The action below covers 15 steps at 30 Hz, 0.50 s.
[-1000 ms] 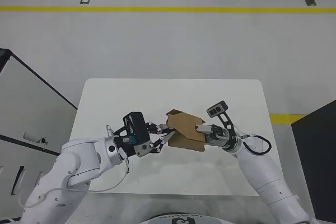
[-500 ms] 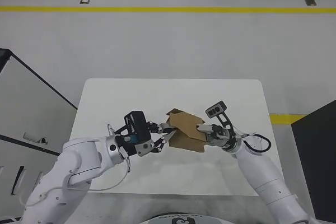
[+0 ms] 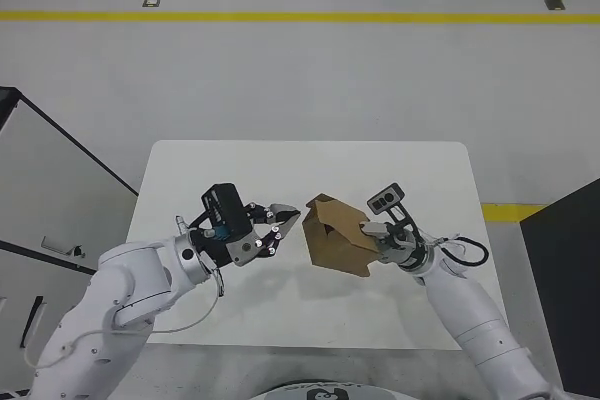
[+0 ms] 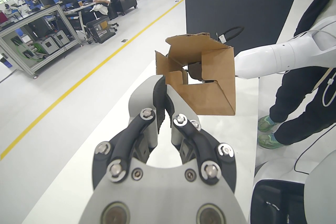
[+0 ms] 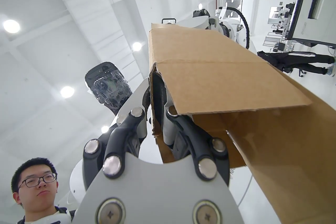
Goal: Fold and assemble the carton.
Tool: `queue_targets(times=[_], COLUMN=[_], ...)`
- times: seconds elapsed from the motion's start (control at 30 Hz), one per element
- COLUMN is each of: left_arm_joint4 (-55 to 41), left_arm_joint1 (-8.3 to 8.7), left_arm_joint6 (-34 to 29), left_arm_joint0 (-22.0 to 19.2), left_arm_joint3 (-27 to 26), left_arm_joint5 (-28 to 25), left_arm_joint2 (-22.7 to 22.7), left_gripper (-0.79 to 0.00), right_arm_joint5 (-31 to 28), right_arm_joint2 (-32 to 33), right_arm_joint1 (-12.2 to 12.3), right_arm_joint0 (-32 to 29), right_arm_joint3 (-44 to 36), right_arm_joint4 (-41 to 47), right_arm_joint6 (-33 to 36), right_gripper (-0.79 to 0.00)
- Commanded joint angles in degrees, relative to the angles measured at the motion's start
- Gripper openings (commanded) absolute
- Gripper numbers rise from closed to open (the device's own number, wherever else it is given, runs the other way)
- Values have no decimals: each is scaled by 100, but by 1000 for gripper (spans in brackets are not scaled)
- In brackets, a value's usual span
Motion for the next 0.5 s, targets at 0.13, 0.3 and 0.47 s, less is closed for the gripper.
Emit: queue_targets(times=[0.13,0.3,0.47], left_arm_joint4=[310,515,564], left_arm_joint1=[-15,-26,-29], left_arm_joint6=[112,223,229], left_arm_joint0=[12,101,104], left_arm_joint3=[-35,-62,-81], left_arm_joint5=[338,543,534], left_arm_joint2=[-63,-88,-67], left_gripper=[-785,-785,-785], right_arm_joint5=[563,961,1198], right_arm_joint2=[-120,-188,-241], right_arm_joint1=[-25,-39,-46], right_arm_joint0=[-84,-84,-65], right_arm_joint3=[-59,79,126], right_arm_joint4=[311,474,516], right_arm_joint6=[-50,4,50], right_gripper=[-785,-785,-785])
